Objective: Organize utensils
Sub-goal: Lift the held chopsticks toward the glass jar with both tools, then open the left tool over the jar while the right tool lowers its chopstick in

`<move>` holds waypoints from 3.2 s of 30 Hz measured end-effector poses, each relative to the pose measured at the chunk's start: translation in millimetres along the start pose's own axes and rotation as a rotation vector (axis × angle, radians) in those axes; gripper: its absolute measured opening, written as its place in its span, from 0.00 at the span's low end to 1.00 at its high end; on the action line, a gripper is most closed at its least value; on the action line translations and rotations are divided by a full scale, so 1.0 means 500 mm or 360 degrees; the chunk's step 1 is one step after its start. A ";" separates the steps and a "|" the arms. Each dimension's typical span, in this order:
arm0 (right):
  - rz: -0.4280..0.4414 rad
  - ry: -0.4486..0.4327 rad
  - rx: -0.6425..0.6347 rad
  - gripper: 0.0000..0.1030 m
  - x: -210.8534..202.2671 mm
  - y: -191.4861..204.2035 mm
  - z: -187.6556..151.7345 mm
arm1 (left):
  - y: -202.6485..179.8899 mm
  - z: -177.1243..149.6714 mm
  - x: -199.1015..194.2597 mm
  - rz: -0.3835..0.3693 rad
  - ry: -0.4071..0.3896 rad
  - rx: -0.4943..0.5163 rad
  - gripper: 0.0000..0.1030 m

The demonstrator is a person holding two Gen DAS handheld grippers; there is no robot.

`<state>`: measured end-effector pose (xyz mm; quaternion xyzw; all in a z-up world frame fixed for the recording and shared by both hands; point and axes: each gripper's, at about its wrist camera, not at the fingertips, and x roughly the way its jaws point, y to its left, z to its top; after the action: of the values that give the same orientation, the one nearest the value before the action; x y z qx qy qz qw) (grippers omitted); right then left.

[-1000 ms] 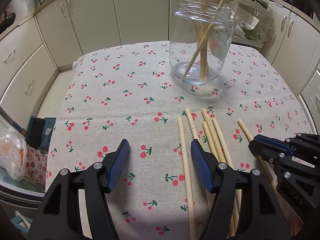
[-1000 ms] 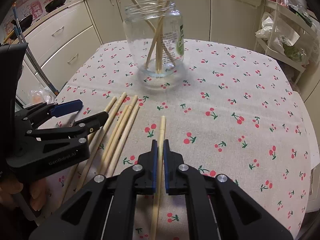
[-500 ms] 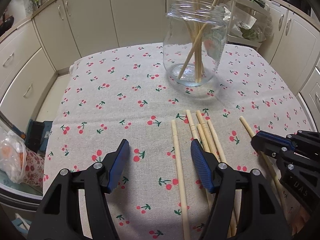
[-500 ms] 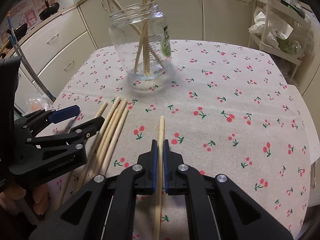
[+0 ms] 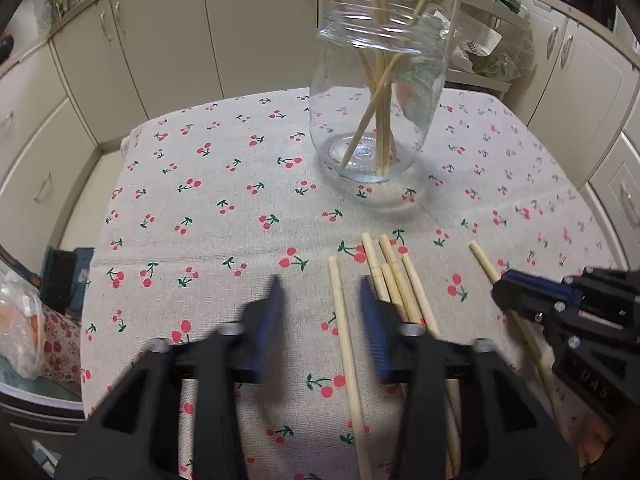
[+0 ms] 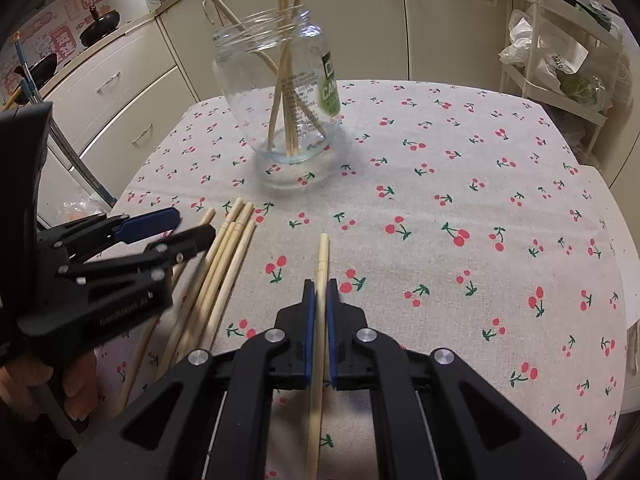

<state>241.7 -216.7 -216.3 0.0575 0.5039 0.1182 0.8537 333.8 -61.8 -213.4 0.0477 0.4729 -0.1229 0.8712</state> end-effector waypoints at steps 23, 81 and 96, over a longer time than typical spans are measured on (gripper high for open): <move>0.0046 0.0016 0.0066 0.06 -0.003 -0.014 -0.002 | -0.002 0.042 -0.095 -0.0119 -0.0139 -0.0020 0.04; 0.0130 0.0002 0.0129 0.06 0.001 -0.026 -0.003 | -0.080 0.248 -0.120 0.0132 -0.1249 -0.0082 0.06; 0.0495 -0.0346 0.0401 0.06 -0.096 -0.066 0.022 | 0.034 0.076 -0.227 0.0227 -0.1228 -0.0330 0.71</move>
<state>233.9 -261.0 -177.5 0.2529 0.4049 0.1776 0.8605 309.7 -33.7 -98.4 -0.0573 0.1168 -0.0228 0.9912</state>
